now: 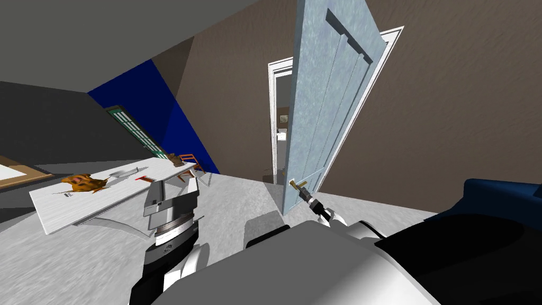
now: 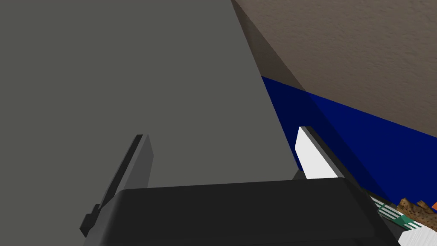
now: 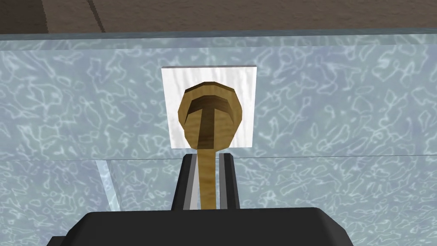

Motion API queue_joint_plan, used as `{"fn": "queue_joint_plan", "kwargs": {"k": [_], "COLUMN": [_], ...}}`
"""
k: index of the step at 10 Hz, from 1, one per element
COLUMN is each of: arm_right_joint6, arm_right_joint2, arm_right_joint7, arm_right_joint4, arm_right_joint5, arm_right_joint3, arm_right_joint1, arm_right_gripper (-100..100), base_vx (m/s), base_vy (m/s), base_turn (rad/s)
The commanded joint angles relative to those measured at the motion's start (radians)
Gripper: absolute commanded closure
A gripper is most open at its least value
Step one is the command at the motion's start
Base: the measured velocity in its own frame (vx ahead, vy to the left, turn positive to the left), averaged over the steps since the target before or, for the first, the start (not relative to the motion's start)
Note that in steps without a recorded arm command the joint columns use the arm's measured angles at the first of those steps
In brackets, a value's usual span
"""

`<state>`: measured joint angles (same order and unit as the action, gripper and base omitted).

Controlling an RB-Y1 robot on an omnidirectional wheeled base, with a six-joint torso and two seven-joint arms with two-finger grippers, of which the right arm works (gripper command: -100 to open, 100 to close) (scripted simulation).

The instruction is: Pull the door open

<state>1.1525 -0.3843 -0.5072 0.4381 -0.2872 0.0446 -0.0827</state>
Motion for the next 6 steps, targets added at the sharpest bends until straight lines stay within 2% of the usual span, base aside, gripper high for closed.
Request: {"fn": "queue_joint_plan", "kwargs": {"k": [1,3,5,6], "arm_right_joint6": [0.017,0.017,0.017,0.019], "arm_right_joint2": [0.01,0.01,0.01,0.009], "arm_right_joint7": [0.004,0.004,0.004,0.006], "arm_right_joint4": [-0.033,-0.004,-0.033,-0.041], "arm_right_joint5": [-0.004,-0.004,-0.004,-0.002], "arm_right_joint3": [-0.006,-0.006,-0.006,0.0], "arm_right_joint1": [-0.011,-0.011,-0.011,-0.014], "arm_right_gripper": [100,100,100,100], "base_vx": [-0.127,-0.038,0.013,-0.058], "base_vy": [-0.053,-0.002,0.01,-0.023], "base_turn": [0.083,-0.022,0.002,0.151]}}
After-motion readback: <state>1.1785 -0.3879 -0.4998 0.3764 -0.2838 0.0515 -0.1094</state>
